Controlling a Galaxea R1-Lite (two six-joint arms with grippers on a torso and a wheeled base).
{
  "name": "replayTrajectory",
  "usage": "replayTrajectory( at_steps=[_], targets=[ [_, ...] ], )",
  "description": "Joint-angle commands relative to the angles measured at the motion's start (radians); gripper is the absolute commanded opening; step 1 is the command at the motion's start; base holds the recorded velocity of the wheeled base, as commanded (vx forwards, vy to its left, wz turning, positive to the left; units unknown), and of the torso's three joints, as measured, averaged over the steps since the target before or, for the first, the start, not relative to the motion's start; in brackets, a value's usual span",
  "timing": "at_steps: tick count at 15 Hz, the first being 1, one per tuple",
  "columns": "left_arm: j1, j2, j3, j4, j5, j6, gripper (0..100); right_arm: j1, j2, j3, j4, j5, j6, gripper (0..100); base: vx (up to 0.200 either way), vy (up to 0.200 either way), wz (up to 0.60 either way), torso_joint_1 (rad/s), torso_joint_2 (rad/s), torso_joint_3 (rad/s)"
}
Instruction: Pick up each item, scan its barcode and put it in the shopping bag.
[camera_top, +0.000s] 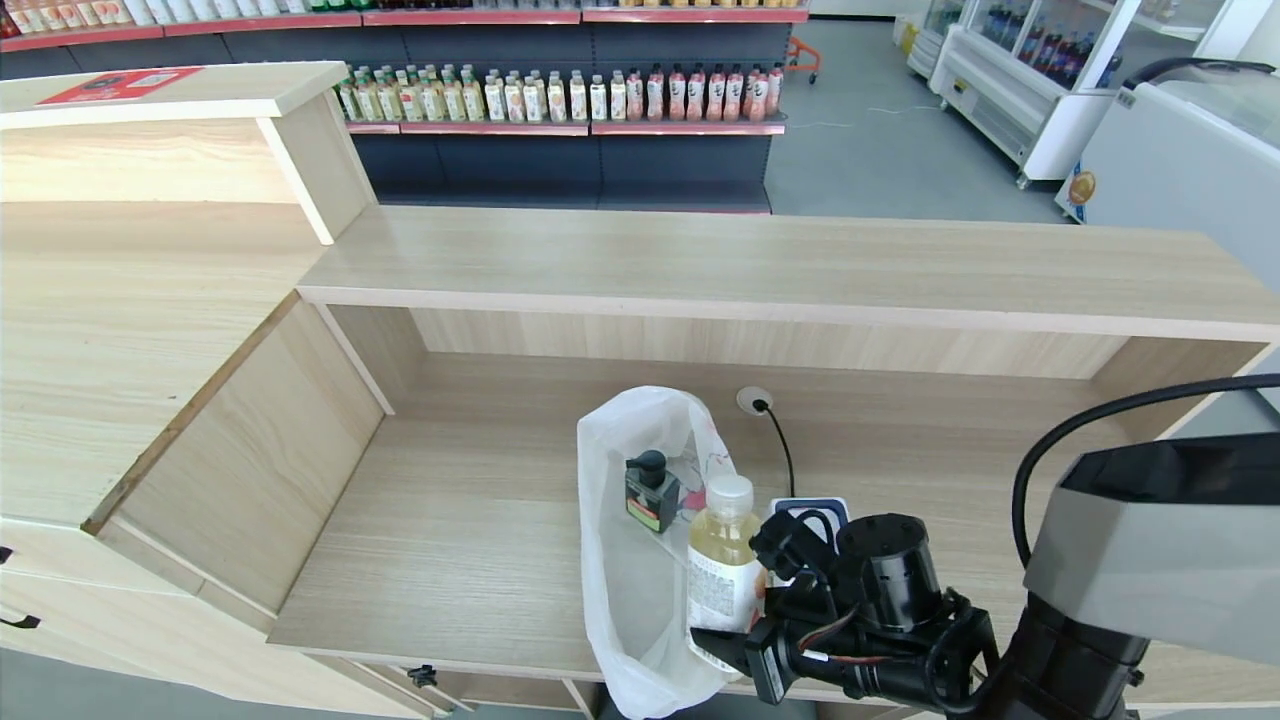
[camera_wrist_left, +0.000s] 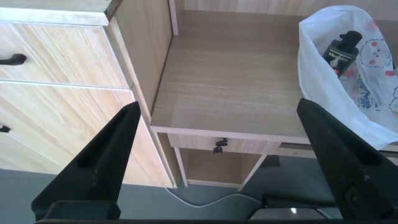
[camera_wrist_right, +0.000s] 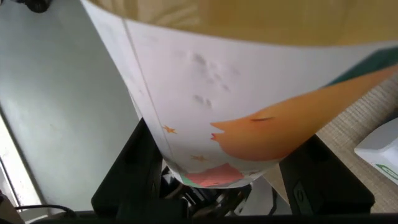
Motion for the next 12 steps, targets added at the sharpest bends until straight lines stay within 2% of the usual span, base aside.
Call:
replayTrajectory(
  at_steps=[1, 6, 12],
  targets=[
    [0.0, 0.0, 0.0, 0.0, 0.0, 0.002, 100, -0.008, 0.064, -0.007, -0.005, 0.0, 0.0, 0, 0.0, 0.0, 0.0, 0.0, 0.0, 0.0],
    [0.0, 0.0, 0.0, 0.0, 0.0, 0.006, 100, -0.009, 0.185, -0.023, -0.136, 0.002, 0.0, 0, 0.0, 0.0, 0.0, 0.0, 0.0, 0.0],
    [0.0, 0.0, 0.0, 0.0, 0.0, 0.006, 100, -0.011, 0.245, -0.166, -0.128, 0.006, 0.033, 0, 0.0, 0.0, 0.0, 0.0, 0.0, 0.0]
  ],
)
